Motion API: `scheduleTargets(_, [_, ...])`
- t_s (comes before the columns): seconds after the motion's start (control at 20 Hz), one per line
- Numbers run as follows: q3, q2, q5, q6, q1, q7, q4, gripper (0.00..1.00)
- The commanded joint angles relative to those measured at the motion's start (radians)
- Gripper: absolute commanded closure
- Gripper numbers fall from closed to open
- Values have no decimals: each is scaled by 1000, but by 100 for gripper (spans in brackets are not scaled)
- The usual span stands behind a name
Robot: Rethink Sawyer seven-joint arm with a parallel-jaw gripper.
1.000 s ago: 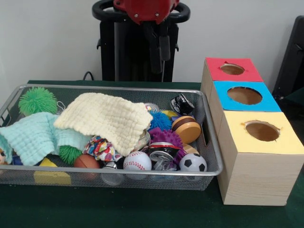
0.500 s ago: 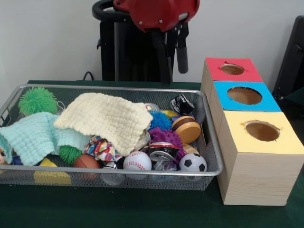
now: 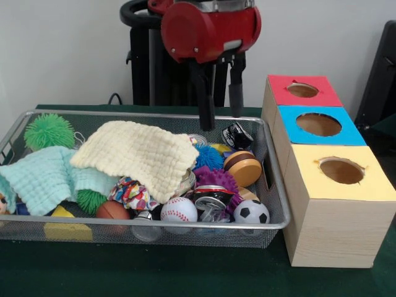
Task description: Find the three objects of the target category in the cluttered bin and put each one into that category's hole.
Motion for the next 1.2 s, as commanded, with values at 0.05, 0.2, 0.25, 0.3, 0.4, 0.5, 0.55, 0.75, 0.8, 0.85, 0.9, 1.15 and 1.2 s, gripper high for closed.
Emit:
scheduleTargets(0.05, [-35,84,-26,-60,4,264,68,0])
scheduleTargets(0.2, [-40,105,-31,-73,8,259,61,0])
scheduleTargets(0.25, [-41,111,-32,-74,9,257,60,0])
scheduleTargets(0.3, [-41,114,-36,-76,12,251,63,0])
scheduleTargets(0.4, [-42,131,-40,-94,15,245,63,0])
scheduleTargets(0.5, [-46,149,-46,-110,22,244,53,0])
scheduleTargets(0.55, [-48,157,-48,-112,23,240,48,0])
scheduleTargets(0.75, [-7,184,-19,-168,-9,223,69,0])
scheduleTargets(0.8, [7,189,-11,-175,-14,218,76,0])
scheduleTargets(0.85, [20,193,-4,-182,-20,213,83,0])
scheduleTargets(0.9, [29,195,4,-185,-23,211,91,0])
scheduleTargets(1.15, [48,173,23,-166,-35,198,112,0])
scheduleTargets(1.2, [50,173,24,-165,-37,196,112,0])
